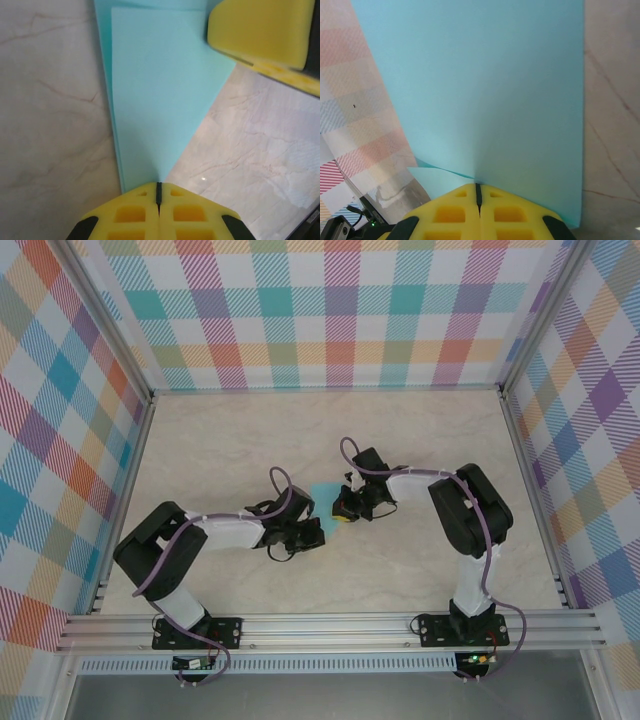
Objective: Fold a paper plane with a square sheet of paper (pick it up from the middle)
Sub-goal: Third fold the triangle at the center of the table.
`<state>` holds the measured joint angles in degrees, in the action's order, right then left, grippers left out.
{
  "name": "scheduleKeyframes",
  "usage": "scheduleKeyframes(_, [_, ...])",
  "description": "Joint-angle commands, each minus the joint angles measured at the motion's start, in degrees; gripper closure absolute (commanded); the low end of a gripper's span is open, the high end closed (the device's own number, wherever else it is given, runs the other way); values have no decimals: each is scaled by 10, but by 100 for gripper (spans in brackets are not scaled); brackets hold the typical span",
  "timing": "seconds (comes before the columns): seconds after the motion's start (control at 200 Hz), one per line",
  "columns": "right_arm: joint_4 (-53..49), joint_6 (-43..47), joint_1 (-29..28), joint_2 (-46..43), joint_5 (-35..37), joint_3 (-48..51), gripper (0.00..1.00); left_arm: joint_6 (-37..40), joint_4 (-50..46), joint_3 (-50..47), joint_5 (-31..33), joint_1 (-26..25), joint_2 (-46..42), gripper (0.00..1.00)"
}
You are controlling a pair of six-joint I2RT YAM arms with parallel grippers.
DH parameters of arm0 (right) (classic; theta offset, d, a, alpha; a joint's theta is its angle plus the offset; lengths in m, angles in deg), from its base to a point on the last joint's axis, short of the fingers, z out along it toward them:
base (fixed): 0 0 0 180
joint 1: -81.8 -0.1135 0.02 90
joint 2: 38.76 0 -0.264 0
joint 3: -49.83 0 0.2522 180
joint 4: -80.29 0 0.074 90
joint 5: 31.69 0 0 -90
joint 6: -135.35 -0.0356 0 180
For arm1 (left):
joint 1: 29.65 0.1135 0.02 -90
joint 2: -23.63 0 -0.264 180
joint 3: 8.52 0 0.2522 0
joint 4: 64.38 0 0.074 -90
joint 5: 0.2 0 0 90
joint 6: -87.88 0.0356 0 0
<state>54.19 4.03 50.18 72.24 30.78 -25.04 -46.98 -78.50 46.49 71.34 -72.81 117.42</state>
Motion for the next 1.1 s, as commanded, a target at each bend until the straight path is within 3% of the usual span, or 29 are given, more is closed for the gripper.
scheduleKeyframes(0.0, [-89,-2,-2,69,133,29,100,40,-118,-20,-19,-14,-9,100])
scheduleKeyframes(0.185, [-86,-6,-2,67,127,30,100,70,-185,3,16,-13,-42,100])
scheduleKeyframes(0.54, [-40,-90,-4,0,97,94,100,-9,-31,14,28,-14,-75,100])
scheduleKeyframes(0.735, [-25,-104,-4,-20,84,92,100,-25,-37,22,64,-15,-40,100])
scheduleKeyframes(1.1, [-4,-82,-5,-40,63,77,100,-34,-24,23,48,-16,0,100])
